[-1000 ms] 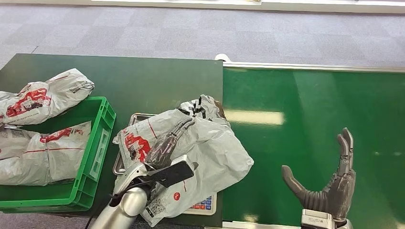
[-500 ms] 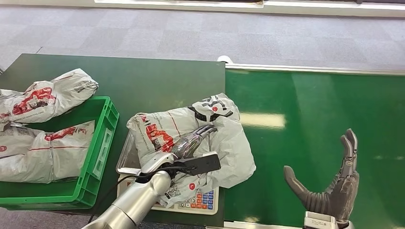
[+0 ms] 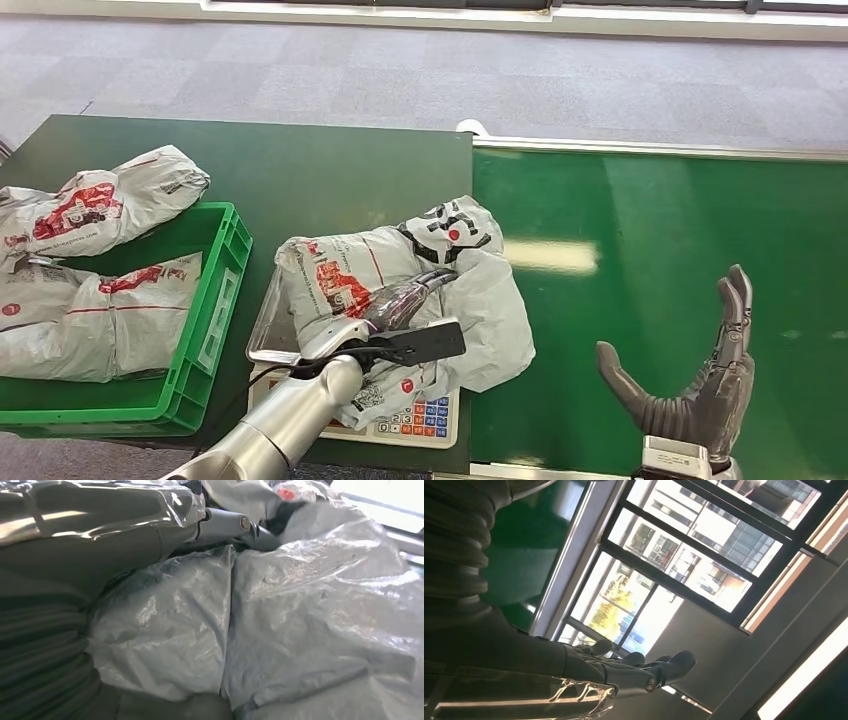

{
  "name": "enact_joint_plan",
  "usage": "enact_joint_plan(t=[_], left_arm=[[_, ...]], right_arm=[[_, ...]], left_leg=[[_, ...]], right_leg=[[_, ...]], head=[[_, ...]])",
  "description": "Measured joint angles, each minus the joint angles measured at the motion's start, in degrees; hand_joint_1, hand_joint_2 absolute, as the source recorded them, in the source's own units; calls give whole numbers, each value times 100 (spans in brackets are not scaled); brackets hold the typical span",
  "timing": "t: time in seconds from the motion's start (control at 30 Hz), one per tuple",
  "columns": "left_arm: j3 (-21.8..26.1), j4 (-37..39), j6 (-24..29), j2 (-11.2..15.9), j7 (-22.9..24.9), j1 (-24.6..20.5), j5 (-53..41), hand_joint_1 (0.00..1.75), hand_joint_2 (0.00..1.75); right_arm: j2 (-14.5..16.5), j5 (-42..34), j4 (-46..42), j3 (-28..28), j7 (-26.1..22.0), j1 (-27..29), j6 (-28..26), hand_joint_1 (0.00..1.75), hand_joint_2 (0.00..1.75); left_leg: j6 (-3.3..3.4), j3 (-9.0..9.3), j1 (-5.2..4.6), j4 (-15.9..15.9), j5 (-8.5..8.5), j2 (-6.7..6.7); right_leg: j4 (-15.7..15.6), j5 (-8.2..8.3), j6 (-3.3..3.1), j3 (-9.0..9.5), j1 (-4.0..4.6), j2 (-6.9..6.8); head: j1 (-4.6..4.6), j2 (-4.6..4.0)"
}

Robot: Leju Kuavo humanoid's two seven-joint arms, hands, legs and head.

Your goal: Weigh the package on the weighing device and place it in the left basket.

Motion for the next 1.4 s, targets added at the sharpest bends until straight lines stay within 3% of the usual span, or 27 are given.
enact_joint_plan(t=[0.23, 0.47, 0.63, 0.7, 0.8, 1.0, 1.2, 1.4], left_arm=[[244, -564, 242, 146, -506, 360, 941, 134, 175], [485, -2722, 551, 637, -740, 1115, 1473, 132, 175], [708, -4587, 1263, 1081, -1150, 1529, 1487, 102, 175], [825, -5251, 1499, 1287, -1308, 1687, 1531, 110, 175], [994, -5955, 1693, 1529, -1440, 1852, 1575, 136, 175], [1290, -6773, 2236, 1760, -1576, 1954, 1567, 161, 175], [2250, -7180, 2397, 1935, -1526, 2113, 2188, 164, 175], [3916, -6581, 2489, 2062, -1403, 2009, 2397, 169, 175]], right_arm=[[-8, -45, 134, 32, 43, -66, -21, 0, 175], [-28, -67, 205, 48, 21, -12, -139, 0, 175], [-30, -45, 205, 43, -13, 127, -269, 0, 175], [-29, -37, 201, 40, -22, 199, -307, 0, 175], [-25, -21, 177, 34, -26, 301, -320, 0, 175], [4, 4, 85, -12, -24, 420, -317, 0, 175], [13, -13, -27, -88, 9, 527, -295, 0, 175], [36, -23, -120, -177, 57, 662, -208, 0, 175]], left_leg=[[-1, -7, 1, 0, 3, 8], [-2, -59, 4, 0, 4, 15], [-4, -78, 4, -1, 2, 18], [-4, -81, 4, -1, 2, 19], [-4, -84, 4, -1, 2, 19], [-4, -83, 4, -1, 2, 20], [-5, -80, 5, -2, 2, 21], [-5, -80, 8, -4, 2, 32]], right_leg=[[2, 3, -1, -18, 1, 8], [4, 2, -2, -75, 4, 11], [5, 2, -2, -97, 4, 13], [5, 1, -3, -101, 4, 13], [4, 0, -3, -105, 4, 12], [4, 2, -2, -103, 4, 13], [4, 1, -4, -105, 4, 14], [5, 0, -5, -109, 8, 24]], head=[[-1, 0], [-1, 0], [-1, 0], [-1, 0], [0, 0], [0, 0], [-1, 0], [2, 0]])
